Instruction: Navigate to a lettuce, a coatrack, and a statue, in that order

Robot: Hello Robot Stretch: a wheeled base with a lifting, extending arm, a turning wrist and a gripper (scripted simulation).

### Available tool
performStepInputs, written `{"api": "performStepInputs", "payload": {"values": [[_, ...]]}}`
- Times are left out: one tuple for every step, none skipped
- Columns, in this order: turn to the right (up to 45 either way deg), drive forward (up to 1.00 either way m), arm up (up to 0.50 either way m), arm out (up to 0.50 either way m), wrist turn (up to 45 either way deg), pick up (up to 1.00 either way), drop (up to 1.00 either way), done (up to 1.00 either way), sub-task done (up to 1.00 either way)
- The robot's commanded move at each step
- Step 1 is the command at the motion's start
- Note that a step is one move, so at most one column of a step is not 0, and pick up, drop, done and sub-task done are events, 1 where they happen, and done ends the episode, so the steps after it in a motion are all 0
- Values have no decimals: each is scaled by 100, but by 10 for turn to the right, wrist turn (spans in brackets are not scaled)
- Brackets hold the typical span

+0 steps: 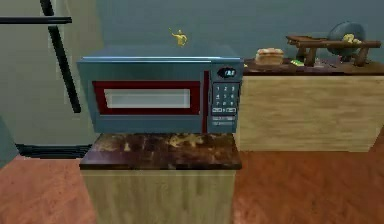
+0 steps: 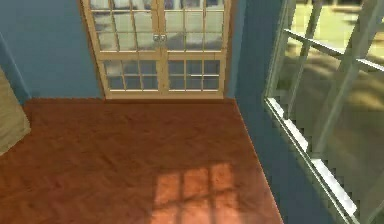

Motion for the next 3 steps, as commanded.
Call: {"api": "performStepInputs", "payload": {"values": [[-450,0,0,0,0,0,0,0,0],[-330,0,0,0,0,0,0,0,0],[0,100,0,0,0,0,0,0,0]]}}
